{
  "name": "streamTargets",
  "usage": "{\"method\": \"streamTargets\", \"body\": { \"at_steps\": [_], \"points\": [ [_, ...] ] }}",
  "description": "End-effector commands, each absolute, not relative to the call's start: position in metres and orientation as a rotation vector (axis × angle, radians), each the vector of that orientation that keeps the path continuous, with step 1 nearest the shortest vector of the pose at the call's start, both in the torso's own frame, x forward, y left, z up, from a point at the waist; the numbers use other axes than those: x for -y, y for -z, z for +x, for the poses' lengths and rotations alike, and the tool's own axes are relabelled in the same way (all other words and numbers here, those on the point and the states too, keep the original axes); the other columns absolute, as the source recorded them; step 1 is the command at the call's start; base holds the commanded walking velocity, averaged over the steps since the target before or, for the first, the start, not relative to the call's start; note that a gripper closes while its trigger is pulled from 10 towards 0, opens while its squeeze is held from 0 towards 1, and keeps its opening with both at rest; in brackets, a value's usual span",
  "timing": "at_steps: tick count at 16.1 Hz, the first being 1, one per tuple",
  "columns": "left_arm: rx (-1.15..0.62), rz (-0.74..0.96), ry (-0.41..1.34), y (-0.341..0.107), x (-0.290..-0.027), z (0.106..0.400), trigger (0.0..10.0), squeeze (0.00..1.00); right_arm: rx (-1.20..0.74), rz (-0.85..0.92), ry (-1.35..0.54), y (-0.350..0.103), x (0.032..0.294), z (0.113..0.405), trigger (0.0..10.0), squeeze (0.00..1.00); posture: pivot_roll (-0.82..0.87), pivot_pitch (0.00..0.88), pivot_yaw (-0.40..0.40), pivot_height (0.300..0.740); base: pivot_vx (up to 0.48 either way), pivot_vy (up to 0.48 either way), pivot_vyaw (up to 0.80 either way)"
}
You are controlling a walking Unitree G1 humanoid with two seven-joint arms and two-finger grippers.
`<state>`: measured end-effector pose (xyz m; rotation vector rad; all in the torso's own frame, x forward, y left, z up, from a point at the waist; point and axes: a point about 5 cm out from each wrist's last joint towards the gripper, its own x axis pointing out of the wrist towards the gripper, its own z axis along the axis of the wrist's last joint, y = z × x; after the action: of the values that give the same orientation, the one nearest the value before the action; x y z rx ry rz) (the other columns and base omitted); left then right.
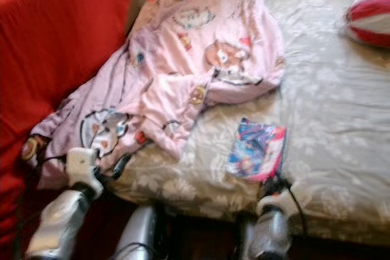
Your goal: Clean up the room
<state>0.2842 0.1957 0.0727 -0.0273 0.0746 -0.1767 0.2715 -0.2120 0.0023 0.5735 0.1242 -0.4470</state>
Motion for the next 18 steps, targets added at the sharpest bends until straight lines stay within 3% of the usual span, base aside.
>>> {"method": "streamTargets", "body": {
  "at_steps": [1, 3, 9, 12, 13, 14, 18],
  "points": [
    [-0.097, 0.001, 0.164, -0.066, -0.201, 0.280, 10.0, 0.00, -0.102, 0.527, 0.475, -0.005, 0.218, 0.269, 0.0, 0.00, 0.11, 0.092, 0.022, 0.601, 0.000, 0.000, 0.00],
    [-0.099, 0.001, 0.163, -0.066, -0.201, 0.279, 10.0, 0.00, -0.090, 0.540, 0.468, -0.006, 0.216, 0.271, 0.0, 0.00, 0.11, 0.092, 0.022, 0.601, 0.000, 0.000, 0.00],
    [-0.115, -0.006, 0.149, -0.055, -0.201, 0.280, 10.0, 0.00, -0.053, 0.314, 0.347, -0.019, 0.208, 0.276, 0.0, 0.00, 0.09, 0.080, 0.012, 0.601, 0.000, 0.000, 0.00],
    [-0.136, -0.020, 0.129, -0.046, -0.200, 0.280, 10.0, 0.00, -0.068, 0.169, 0.146, -0.025, 0.193, 0.281, 0.0, 0.00, 0.06, 0.063, -0.005, 0.601, 0.000, 0.000, 0.00],
    [-0.142, -0.023, 0.124, -0.044, -0.199, 0.280, 10.0, 0.00, -0.066, 0.167, 0.113, -0.027, 0.190, 0.282, 0.6, 0.00, 0.06, 0.059, -0.009, 0.601, 0.000, 0.000, 0.00],
    [-0.150, -0.028, 0.115, -0.042, -0.200, 0.280, 10.0, 0.00, -0.059, 0.149, 0.093, -0.030, 0.188, 0.284, 10.0, 0.00, 0.05, 0.055, -0.013, 0.601, 0.000, 0.000, 0.00],
    [-0.207, -0.051, 0.070, -0.027, -0.203, 0.282, 10.0, 0.00, -0.068, 0.124, 0.081, -0.037, 0.189, 0.291, 10.0, 0.00, 0.05, 0.036, -0.020, 0.636, 0.000, 0.000, 0.00]
  ]
}}
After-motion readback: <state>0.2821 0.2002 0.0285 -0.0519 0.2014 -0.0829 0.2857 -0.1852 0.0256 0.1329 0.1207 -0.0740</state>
